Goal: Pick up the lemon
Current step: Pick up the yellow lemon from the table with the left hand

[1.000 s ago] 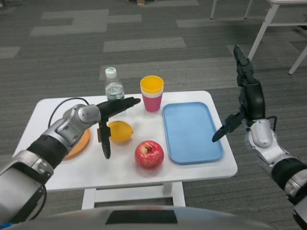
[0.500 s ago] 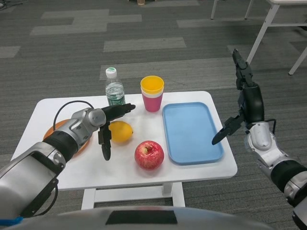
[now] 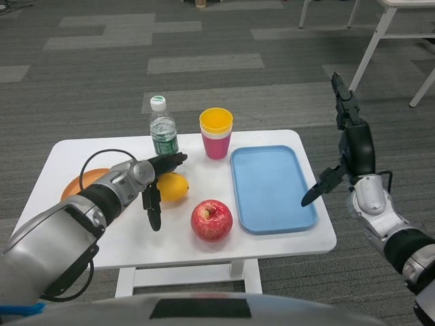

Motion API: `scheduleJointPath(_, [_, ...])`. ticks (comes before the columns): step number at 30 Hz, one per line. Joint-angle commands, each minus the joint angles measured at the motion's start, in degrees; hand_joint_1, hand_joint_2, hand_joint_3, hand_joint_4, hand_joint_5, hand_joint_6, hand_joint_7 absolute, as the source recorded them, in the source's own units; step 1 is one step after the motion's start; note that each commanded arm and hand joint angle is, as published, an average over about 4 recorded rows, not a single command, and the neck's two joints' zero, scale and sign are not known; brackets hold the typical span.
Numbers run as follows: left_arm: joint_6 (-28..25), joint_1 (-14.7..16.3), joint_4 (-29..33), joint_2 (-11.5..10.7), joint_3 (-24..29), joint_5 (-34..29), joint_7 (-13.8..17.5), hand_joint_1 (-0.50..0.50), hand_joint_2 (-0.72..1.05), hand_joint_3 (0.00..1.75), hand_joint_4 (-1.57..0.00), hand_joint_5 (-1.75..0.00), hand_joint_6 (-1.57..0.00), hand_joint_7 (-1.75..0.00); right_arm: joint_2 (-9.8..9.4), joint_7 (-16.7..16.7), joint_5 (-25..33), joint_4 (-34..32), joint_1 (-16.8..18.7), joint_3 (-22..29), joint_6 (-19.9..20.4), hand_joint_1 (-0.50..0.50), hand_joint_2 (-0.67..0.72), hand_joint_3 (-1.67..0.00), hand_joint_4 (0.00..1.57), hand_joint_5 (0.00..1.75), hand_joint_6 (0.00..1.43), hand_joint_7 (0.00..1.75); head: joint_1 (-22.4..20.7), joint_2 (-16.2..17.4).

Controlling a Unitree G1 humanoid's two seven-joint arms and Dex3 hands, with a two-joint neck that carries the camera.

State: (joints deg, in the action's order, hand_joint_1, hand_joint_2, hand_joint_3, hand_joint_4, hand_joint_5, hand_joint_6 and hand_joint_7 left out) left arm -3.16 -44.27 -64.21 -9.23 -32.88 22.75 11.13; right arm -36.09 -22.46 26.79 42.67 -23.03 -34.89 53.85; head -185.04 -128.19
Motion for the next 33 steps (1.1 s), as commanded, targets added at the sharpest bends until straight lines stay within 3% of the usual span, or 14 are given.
scheduleJointPath(1, [-0.4,-1.7,-2.9,0.9,-2.0,-0.9,-2.3,-0.50,-0.08,0.09,0.00,-0.21,0.00,-0.14,0.23,0.0,0.3,0.3,0.1,-0.2,-0.1,-0.46,0.60,0.00,0.10,0.00,0.00,0.00,0.0,-0.2])
scheduleJointPath(6, [-1.1,-2.5,-6.0,2.0,-4.3,-3.5,-5.2,-0.46,0.27,0.09,0.00,-0.21,0.00,-0.14,0.36,0.0,0.4,0.4,0.1,-0.2,-0.1,-0.46,0.60,0.00,0.11,0.00,0.00,0.00,-0.6,-0.3])
scheduleJointPath(9, [-1.1,-2.6,-6.7,2.2,-5.2,-4.2,-5.8,-0.46,0.72,0.09,0.00,-0.21,0.00,-0.14,0.40,0.0,0.4,0.4,0.1,-0.2,-0.1,-0.46,0.60,0.00,0.11,0.00,0.00,0.00,0.0,-1.0])
scheduleJointPath(10, [-1.2,-2.6,-6.8,2.2,-5.3,-4.2,-5.9,-0.45,0.78,0.09,0.00,-0.21,0.00,-0.14,0.43,0.0,0.4,0.4,0.1,-0.2,-0.1,-0.46,0.60,0.00,0.11,0.00,0.00,0.00,0.4,-1.2])
scheduleJointPath(13, [-1.7,-2.6,-7.0,2.2,-6.2,-4.9,-6.1,-0.39,0.74,0.09,0.00,-0.21,-0.01,-0.14,0.54,0.0,0.5,0.5,0.1,-0.3,-0.1,-0.46,0.60,0.00,0.11,0.00,0.00,0.00,1.1,-1.1])
scheduleJointPath(16, [-2.2,-2.6,-7.0,2.2,-7.3,-5.7,-5.9,-0.36,1.03,0.09,0.00,-0.31,-0.03,-0.21,0.58,0.0,0.5,0.5,0.1,-0.3,-0.1,-0.46,0.60,0.00,0.11,0.00,0.00,0.00,1.1,-0.9])
scheduleJointPath(23, [-3.8,-2.8,-7.0,2.1,-10.5,-7.6,-5.7,-0.41,0.96,0.13,0.00,-0.77,-0.08,-0.59,0.51,0.0,0.7,0.5,0.3,-0.3,-0.1,-0.46,0.60,0.00,0.11,0.00,0.00,0.00,1.1,-0.7])
scheduleJointPath(28, [-4.7,-3.1,-6.9,2.0,-12.6,-9.3,-5.1,-0.44,0.96,0.17,0.00,-0.82,-0.08,-0.91,0.40,0.0,0.8,0.6,0.4,-0.4,-0.1,-0.46,0.60,0.00,0.11,0.00,0.00,0.00,0.8,-0.6])
scheduleJointPath(33, [-4.2,-2.3,-5.9,1.6,-12.1,-10.5,-4.5,-0.50,0.87,0.20,0.00,-0.82,-0.08,-0.98,0.49,0.0,0.9,0.6,0.4,-0.4,-0.1,-0.46,0.60,0.00,0.11,0.00,0.00,0.00,0.7,-0.6])
